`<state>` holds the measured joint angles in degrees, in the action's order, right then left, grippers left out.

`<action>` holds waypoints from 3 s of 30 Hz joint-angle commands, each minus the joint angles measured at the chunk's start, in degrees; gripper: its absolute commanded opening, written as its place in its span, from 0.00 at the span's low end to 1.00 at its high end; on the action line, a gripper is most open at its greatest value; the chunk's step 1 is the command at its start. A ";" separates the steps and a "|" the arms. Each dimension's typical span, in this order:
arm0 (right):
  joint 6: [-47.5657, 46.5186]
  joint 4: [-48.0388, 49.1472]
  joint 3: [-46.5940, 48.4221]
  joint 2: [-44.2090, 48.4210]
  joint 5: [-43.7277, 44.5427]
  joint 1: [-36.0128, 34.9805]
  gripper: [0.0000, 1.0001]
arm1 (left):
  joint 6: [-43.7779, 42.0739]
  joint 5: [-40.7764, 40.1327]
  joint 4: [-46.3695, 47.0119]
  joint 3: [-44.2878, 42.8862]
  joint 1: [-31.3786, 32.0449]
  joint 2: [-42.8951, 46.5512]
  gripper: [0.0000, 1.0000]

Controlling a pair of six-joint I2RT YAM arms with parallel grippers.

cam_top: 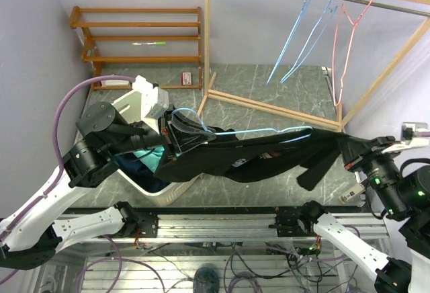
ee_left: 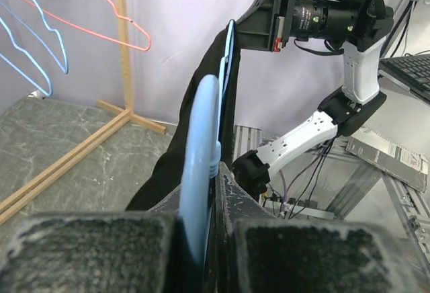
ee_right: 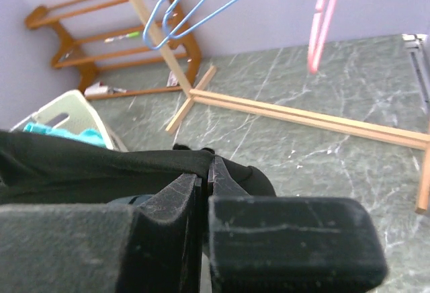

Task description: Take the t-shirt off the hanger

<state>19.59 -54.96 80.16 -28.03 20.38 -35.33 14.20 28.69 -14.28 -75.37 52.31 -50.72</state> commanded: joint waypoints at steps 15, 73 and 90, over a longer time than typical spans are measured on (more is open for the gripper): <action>-4.84 -0.07 -4.03 -3.15 -33.54 -0.89 0.34 | 2.65 1.01 7.37 1.85 -0.19 -2.11 0.07; -0.24 -22.54 21.71 -14.79 -24.63 -0.79 0.00 | -5.22 -7.63 -7.72 -0.71 0.85 -2.28 0.65; -2.22 -17.70 19.66 -19.62 -25.07 -0.84 0.00 | -6.39 -19.56 -14.70 7.45 0.81 2.37 0.60</action>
<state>17.78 -76.47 96.90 -48.99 -4.10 -36.34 8.38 13.63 -27.16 -69.60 52.88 -51.33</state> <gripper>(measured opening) 0.023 0.607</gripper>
